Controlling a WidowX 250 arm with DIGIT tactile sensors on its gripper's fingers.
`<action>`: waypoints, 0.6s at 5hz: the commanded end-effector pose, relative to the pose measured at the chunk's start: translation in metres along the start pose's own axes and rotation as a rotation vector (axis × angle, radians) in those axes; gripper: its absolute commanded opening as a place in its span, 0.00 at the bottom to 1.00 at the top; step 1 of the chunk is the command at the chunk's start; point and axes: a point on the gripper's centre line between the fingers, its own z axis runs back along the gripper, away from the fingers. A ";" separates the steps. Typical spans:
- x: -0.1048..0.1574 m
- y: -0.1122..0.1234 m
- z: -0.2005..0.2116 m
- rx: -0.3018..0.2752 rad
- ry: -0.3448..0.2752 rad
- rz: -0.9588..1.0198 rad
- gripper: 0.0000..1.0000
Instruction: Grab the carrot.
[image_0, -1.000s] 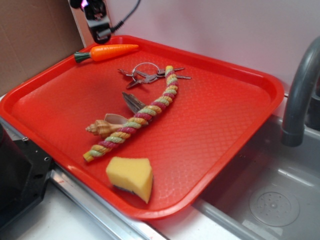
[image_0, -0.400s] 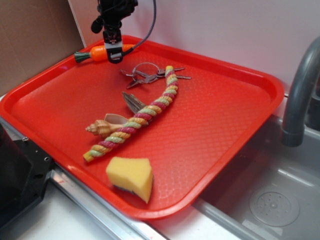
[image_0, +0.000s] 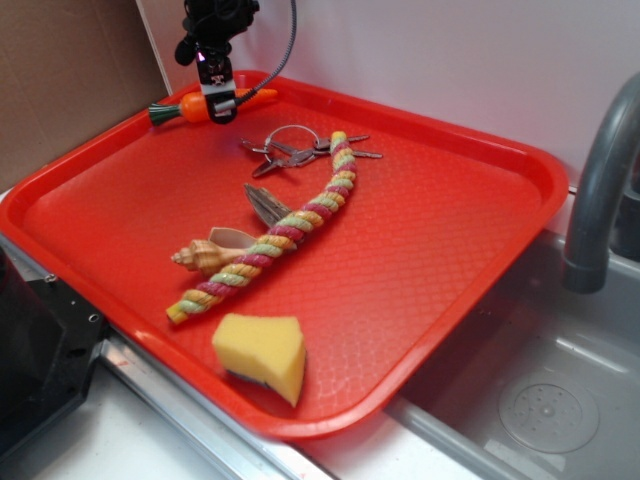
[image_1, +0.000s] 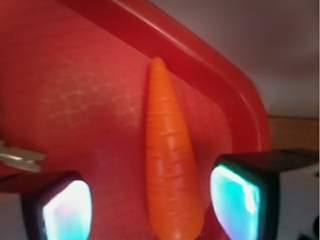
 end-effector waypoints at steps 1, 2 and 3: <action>0.001 -0.007 -0.014 -0.046 -0.026 0.035 1.00; 0.003 -0.030 -0.020 -0.100 -0.026 0.030 0.00; 0.012 -0.055 -0.003 -0.042 -0.056 -0.021 0.00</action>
